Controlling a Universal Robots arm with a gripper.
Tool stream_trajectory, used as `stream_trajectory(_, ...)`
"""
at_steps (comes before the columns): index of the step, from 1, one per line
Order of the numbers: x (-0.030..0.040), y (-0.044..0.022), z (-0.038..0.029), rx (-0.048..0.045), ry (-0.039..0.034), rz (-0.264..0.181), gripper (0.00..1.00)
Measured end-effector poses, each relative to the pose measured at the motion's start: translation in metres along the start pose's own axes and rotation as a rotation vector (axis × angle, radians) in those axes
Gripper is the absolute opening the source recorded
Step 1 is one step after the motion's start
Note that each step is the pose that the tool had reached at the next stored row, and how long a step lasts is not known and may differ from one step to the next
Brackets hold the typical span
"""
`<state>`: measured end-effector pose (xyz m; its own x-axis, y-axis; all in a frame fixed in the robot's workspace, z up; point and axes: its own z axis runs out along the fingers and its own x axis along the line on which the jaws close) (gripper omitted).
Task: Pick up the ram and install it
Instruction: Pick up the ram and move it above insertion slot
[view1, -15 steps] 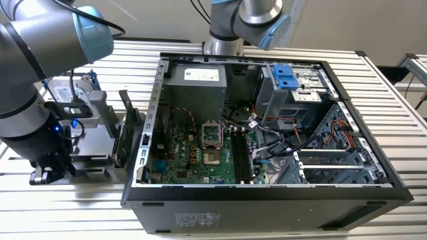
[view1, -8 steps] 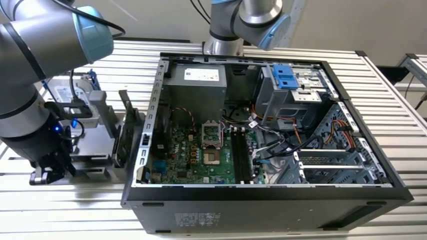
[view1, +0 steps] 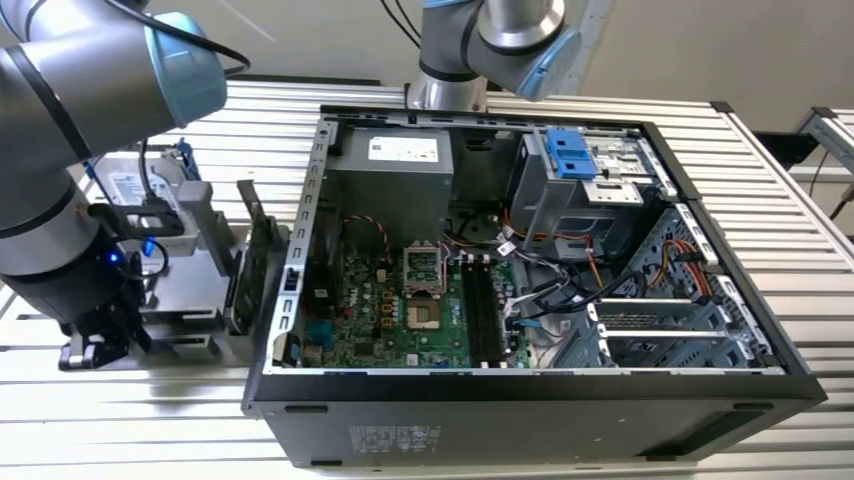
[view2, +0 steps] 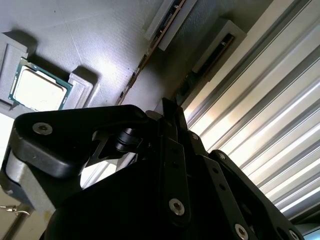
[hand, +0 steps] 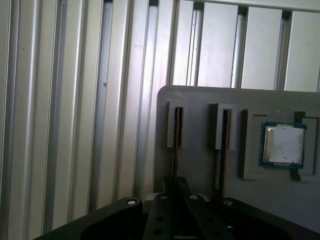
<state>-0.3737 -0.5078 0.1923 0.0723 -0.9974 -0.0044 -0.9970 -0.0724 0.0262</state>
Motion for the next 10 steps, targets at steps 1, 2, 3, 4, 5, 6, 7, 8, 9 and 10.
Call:
stream_trajectory(1,0.0,0.0,-0.0005,-0.0002,0.0002,0.0,0.0)
stream_trajectory(2,0.0,0.0001,-0.0011,-0.0003,0.0003,0.0,0.0)
stream_trajectory(3,0.0001,0.0001,-0.0019,-0.0003,0.0002,0.0,0.0)
stream_trajectory(4,0.0,0.0002,-0.0028,-0.0003,0.0003,0.0,0.0)
stream_trajectory(5,0.0,0.0002,-0.0038,-0.0003,0.0002,0.0,0.0)
stream_trajectory(6,0.0,0.0002,-0.0047,-0.0003,0.0003,0.0,0.0)
stream_trajectory(7,0.0,0.0003,-0.0054,-0.0003,0.0002,0.0,0.0)
stream_trajectory(8,0.0,0.0003,-0.0059,-0.0003,0.0002,0.0,0.0)
stream_trajectory(9,-0.0001,0.0003,-0.0064,-0.0002,0.0001,0.0,0.0)
stream_trajectory(10,0.0,0.0004,-0.007,-0.0003,0.0002,0.0,0.0)
